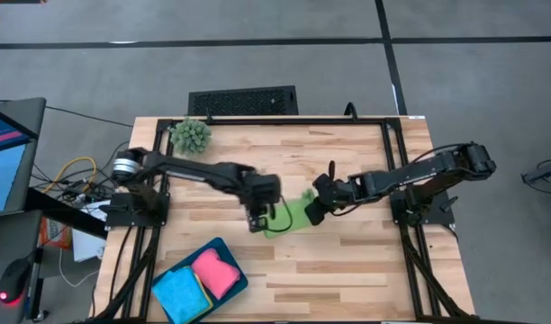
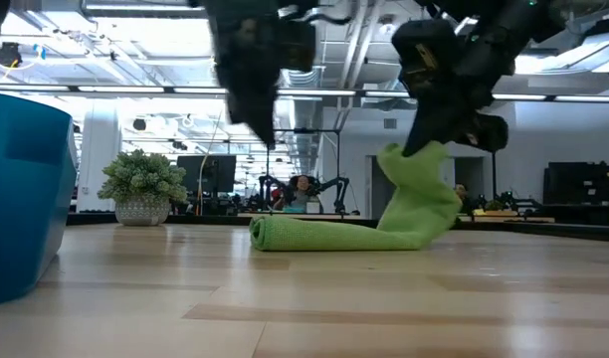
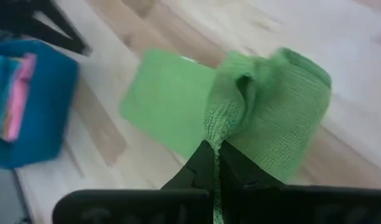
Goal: Fold microfiber towels
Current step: Fold the green microfiber towel
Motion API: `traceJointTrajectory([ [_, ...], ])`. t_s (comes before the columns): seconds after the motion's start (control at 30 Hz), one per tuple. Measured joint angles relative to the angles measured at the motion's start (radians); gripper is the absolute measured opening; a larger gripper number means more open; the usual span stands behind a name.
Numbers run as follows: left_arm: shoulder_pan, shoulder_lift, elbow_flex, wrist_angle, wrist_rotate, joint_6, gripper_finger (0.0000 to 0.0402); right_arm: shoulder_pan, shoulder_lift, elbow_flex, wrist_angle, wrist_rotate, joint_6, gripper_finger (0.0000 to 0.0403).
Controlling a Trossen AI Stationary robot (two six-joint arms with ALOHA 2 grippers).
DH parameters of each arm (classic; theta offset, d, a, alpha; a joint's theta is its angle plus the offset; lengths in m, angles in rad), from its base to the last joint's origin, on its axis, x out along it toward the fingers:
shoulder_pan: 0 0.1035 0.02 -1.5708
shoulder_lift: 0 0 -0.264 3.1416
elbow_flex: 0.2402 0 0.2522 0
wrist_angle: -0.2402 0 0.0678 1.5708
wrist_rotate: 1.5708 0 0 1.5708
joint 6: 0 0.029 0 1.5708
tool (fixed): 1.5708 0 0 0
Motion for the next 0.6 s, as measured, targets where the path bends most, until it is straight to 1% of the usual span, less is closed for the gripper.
traceJointTrajectory([
  [0.07, -0.034, -0.056, -0.111, 0.082, -0.031, -0.073, 0.0, 0.005, 0.034, 0.005, 0.065, -0.01, 0.006, 0.0021],
  [0.2, -0.094, -0.122, -0.311, 0.274, -0.099, -0.25, 0.0, 0.016, 0.093, 0.012, 0.114, -0.028, 0.011, 0.002],
  [0.3, -0.12, -0.124, -0.408, 0.409, -0.123, -0.344, 0.0, 0.022, 0.134, 0.042, 0.128, -0.048, 0.01, 0.0023],
  [0.37, -0.127, -0.118, -0.443, 0.458, -0.124, -0.375, 0.0, 0.022, 0.175, 0.077, 0.133, -0.052, -0.005, 0.0023],
  [0.43, -0.131, -0.102, -0.458, 0.504, -0.131, -0.392, 0.0, 0.027, 0.19, 0.096, 0.116, -0.061, -0.02, 0.0023],
  [0.5, -0.131, -0.092, -0.472, 0.519, -0.146, -0.404, 0.0, 0.028, 0.231, 0.14, 0.157, -0.069, -0.034, 0.0022],
  [0.57, -0.131, -0.081, -0.48, 0.556, -0.154, -0.42, 0.0, 0.028, 0.251, 0.158, 0.115, -0.078, -0.042, 0.0022],
  [0.6, -0.131, -0.075, -0.484, 0.588, -0.156, -0.427, 0.0, 0.028, 0.275, 0.181, 0.129, -0.081, -0.043, 0.0022],
])
